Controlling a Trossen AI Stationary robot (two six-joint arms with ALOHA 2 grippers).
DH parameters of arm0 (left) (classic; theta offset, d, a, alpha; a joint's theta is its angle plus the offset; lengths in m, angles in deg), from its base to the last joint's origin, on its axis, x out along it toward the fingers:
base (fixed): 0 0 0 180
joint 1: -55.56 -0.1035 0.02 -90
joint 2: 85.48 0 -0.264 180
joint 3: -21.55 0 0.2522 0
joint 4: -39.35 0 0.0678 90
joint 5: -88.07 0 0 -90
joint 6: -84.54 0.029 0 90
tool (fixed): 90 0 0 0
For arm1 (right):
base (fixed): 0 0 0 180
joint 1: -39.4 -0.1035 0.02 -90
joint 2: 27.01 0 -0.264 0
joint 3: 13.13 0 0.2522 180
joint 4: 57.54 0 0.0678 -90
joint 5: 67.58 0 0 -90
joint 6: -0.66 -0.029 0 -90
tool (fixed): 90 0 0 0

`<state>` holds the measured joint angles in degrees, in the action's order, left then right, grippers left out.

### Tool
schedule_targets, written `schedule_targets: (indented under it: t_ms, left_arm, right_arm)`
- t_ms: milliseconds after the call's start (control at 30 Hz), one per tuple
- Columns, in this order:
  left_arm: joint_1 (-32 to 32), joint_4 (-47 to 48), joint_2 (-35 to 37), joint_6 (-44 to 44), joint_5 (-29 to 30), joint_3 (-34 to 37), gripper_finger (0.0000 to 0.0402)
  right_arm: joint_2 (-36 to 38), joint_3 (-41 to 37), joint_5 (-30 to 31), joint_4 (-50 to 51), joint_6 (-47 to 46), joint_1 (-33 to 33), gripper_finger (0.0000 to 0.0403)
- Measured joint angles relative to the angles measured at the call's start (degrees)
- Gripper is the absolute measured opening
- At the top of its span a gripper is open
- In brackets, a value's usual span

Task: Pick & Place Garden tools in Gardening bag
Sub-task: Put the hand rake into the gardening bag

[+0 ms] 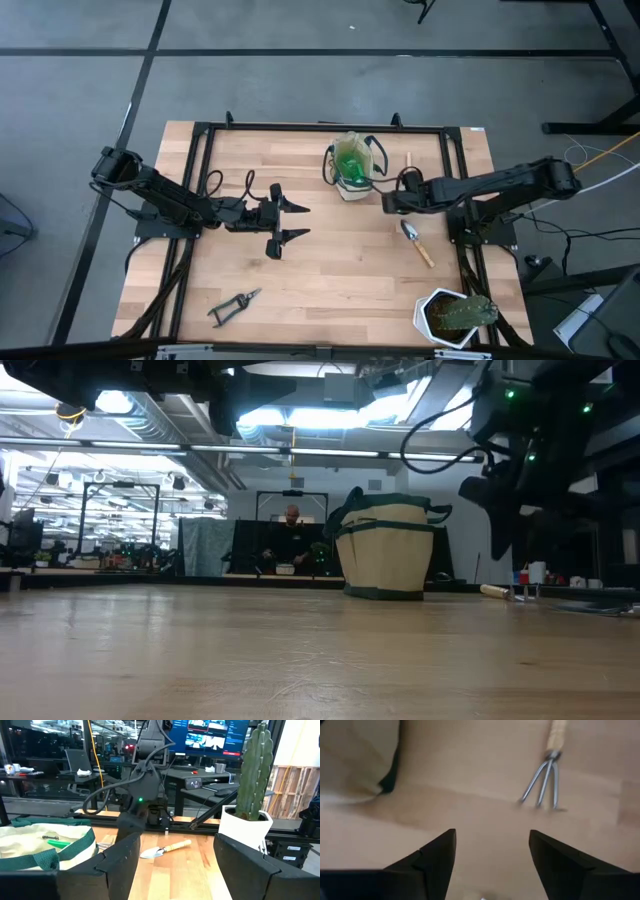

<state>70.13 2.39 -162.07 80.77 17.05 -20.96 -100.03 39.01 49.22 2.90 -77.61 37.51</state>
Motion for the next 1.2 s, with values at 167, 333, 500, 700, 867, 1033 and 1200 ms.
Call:
schedule_targets:
  t_ms: [167,333,500,700,867,1033,1200]
  left_arm:
    - [0.0,0.0,-0.01,0.0,0.0,0.0,0.0251]
    - [0.0,-0.01,0.01,0.0,0.0,0.0,0.0251]
    - [0.0,-0.02,-0.01,0.0,0.0,0.0,0.0251]
    - [0.0,-0.02,-0.01,0.0,0.0,0.0,0.0251]
    - [0.0,0.0,0.0,0.0,0.0,0.0,0.0251]
    - [0.0,0.0,0.01,0.0,0.0,0.0,0.0251]
    - [0.0,-0.02,-0.01,0.0,0.0,0.0,0.0251]
  right_arm:
    - [-2.48,0.01,4.59,0.02,0.09,1.63,0.0249]
    - [-4.55,0.01,6.64,-0.01,0.24,3.58,0.0245]
    - [-6.73,0.03,6.65,-0.11,0.24,4.83,0.0242]
    - [-9.96,0.03,6.76,-0.14,0.55,5.84,0.0242]
    - [-12.86,0.03,8.36,-0.17,0.65,6.07,0.0242]
    - [-15.38,0.03,9.21,-0.47,0.66,6.31,0.0242]
    - [-17.13,0.03,8.96,-0.61,0.66,6.55,0.0242]
